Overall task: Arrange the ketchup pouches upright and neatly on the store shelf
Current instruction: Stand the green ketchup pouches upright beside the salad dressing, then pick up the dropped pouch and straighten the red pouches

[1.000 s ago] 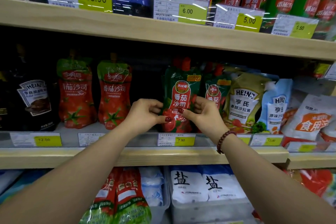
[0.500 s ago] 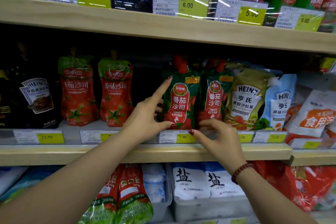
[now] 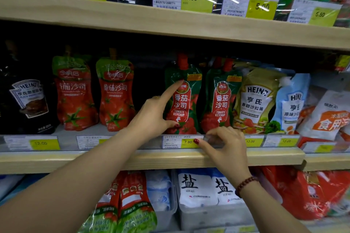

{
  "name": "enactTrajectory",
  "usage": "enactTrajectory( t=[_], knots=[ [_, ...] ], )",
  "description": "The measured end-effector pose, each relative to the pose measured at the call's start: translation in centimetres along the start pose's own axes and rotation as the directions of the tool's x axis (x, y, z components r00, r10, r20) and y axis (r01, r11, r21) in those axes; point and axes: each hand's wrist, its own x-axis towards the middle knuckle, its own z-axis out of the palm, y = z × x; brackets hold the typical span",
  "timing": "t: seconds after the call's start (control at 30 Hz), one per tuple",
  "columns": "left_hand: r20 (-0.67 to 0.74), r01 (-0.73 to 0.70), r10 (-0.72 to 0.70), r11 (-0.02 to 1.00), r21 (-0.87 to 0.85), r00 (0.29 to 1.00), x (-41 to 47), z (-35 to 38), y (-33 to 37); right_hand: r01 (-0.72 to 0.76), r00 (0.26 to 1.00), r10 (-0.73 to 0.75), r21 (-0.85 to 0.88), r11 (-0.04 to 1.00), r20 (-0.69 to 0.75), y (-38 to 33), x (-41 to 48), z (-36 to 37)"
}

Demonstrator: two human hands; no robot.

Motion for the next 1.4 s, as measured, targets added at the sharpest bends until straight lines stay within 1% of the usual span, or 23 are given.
enactTrajectory(
  t=[0.17, 0.43, 0.63, 0.77, 0.87, 0.97, 1.13, 1.27, 1.33, 1.4],
  knots=[
    [0.014, 0.036, -0.036, 0.999, 0.002, 0.999, 1.4, -0.1, -1.2, -0.001, 1.0, 0.001, 0.001, 1.0, -0.009, 0.1, -0.1, 0.1],
    [0.059, 0.033, -0.032, 0.999, -0.017, 0.998, 2.8, -0.1, -3.1, 0.022, 0.999, -0.022, 0.0, 1.0, -0.032, 0.1, -0.3, 0.2],
    [0.093, 0.031, -0.038, 0.997, 0.075, 0.995, 2.8, -0.5, -2.8, 0.034, 0.998, -0.033, 0.007, 0.999, -0.053, 0.2, -0.3, 0.4],
    [0.085, 0.033, -0.043, 0.993, 0.11, 0.995, 1.6, -1.1, -2.2, 0.038, 0.998, -0.037, 0.016, 0.999, -0.052, 0.4, -0.4, 0.4],
    [0.069, 0.038, -0.045, 0.995, 0.092, 0.997, 0.9, -1.5, -2.0, 0.041, 0.999, -0.04, 0.034, 0.999, -0.036, 0.7, -0.4, 0.2],
    [0.023, 0.065, -0.067, 0.995, 0.074, 0.997, 0.1, -2.3, -1.6, 0.035, 0.999, -0.034, 0.054, 0.998, -0.003, 0.5, -0.3, -0.3],
    [-0.042, 0.037, -0.035, 0.999, 0.037, 0.998, -2.4, -4.0, -1.4, 0.012, 1.0, -0.013, 0.065, 0.998, 0.022, -0.3, 0.0, -0.8],
    [-0.084, 0.059, -0.056, 0.998, 0.033, 0.995, -5.8, -4.8, -1.9, -0.098, 0.993, 0.094, 0.066, 0.993, 0.066, -1.9, 0.1, -1.3],
    [-0.127, 0.08, -0.076, 0.996, 0.029, 0.989, -7.1, -5.5, -2.2, -0.116, 0.992, 0.11, 0.115, 0.987, 0.06, -3.1, 0.3, -1.3],
    [-0.197, 0.098, -0.087, 0.994, 0.044, 0.976, -8.2, -5.5, -2.0, -0.091, 0.996, 0.088, 0.197, 0.976, 0.028, -4.6, 0.3, -1.3]
  ],
)
